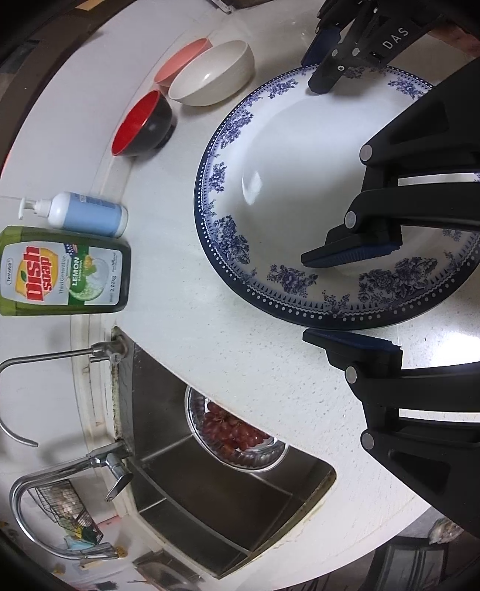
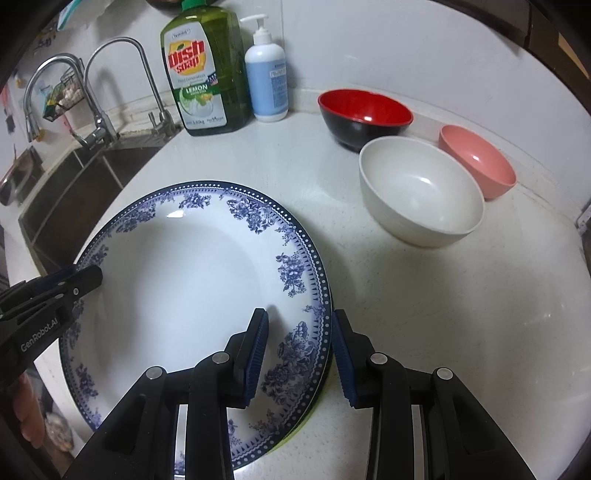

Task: Organize plates and bowls
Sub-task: 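Lower the small plate onto the stacked plates and open both grippers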

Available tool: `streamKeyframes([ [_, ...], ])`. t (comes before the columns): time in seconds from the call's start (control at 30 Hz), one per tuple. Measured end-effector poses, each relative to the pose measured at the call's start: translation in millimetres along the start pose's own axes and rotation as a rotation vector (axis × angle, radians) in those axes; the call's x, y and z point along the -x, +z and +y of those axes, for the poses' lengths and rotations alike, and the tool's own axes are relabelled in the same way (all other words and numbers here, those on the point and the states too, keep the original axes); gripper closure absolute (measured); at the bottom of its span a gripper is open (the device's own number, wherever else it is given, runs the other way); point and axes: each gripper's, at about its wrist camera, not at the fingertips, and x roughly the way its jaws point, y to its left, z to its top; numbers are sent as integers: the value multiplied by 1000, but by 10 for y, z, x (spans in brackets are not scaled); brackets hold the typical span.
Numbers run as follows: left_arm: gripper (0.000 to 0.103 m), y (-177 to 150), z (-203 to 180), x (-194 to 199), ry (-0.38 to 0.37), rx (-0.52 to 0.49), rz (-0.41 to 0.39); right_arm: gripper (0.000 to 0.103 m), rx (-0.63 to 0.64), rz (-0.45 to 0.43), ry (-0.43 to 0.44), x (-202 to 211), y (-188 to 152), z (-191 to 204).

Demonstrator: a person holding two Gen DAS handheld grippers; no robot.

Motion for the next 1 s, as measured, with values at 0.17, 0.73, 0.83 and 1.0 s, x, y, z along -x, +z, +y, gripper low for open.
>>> streamKeyframes([
  [0.17,69,-14,-14,-70,-2,-8,16,67,2,10,-11,-59,-7,-9],
  [0.73,44,30,-75,35,35,-50,-48,61,36,10,-32,-99,-21,25],
  [0.83,33,85,-139,159,17,-73,-86,49,16,-19,-43,-2,-2,-15],
  [1.0,28,252,-320,369,-44,-122,-142,47,-28,-86,-45,291,26,-108],
])
